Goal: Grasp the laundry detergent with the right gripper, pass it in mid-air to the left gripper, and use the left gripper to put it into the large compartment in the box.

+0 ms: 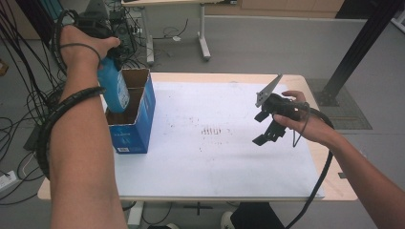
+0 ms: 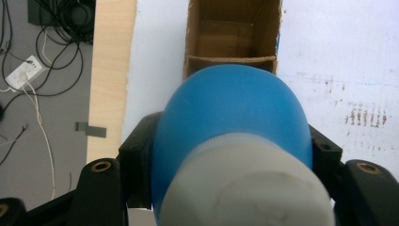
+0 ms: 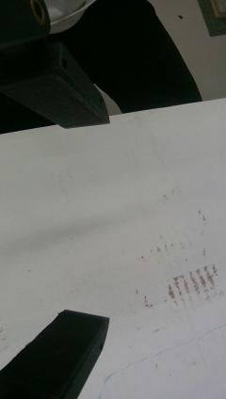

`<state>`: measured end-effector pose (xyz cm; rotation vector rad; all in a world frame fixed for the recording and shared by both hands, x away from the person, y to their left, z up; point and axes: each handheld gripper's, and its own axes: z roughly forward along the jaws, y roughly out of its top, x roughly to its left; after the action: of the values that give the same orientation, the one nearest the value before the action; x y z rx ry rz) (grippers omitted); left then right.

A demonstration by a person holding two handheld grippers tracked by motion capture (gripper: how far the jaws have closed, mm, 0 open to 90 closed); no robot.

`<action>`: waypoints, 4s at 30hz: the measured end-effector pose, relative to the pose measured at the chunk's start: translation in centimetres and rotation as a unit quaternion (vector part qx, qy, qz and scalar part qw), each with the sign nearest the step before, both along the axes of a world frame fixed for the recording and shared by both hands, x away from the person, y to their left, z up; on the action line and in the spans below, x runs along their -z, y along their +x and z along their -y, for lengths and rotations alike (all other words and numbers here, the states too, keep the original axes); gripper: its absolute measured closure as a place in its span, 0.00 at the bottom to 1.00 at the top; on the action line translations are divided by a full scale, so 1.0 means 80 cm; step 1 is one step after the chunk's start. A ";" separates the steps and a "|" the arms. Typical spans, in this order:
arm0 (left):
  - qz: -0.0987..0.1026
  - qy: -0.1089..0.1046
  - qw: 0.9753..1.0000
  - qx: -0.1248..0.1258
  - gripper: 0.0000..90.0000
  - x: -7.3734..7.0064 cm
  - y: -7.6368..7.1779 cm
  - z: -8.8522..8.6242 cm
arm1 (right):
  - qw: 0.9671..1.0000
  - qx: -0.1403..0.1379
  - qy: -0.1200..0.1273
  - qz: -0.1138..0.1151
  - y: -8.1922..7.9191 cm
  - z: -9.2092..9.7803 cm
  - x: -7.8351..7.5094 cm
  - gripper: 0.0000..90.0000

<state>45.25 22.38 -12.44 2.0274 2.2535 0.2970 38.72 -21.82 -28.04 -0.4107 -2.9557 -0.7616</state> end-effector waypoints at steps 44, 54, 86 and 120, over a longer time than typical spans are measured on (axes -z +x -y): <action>-0.028 -0.008 0.999 0.029 0.41 0.125 0.006 0.002 | 1.000 0.002 -0.022 -0.001 0.003 -0.004 0.010 0.05; -0.037 -0.007 0.999 0.035 0.41 0.150 0.008 0.004 | 1.000 0.000 -0.027 -0.003 0.005 -0.005 0.015 0.05; -0.055 0.000 0.997 0.048 0.41 0.192 0.007 0.006 | 0.999 0.004 -0.035 -0.003 0.009 -0.002 0.021 0.05; -0.055 -0.001 0.998 0.041 0.41 0.194 0.012 0.004 | 0.999 0.008 -0.036 -0.003 0.011 0.002 0.020 0.05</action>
<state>46.18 22.07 -27.96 2.1798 2.2210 0.1802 39.57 -21.96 -29.68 -0.4411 -2.9849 -0.6574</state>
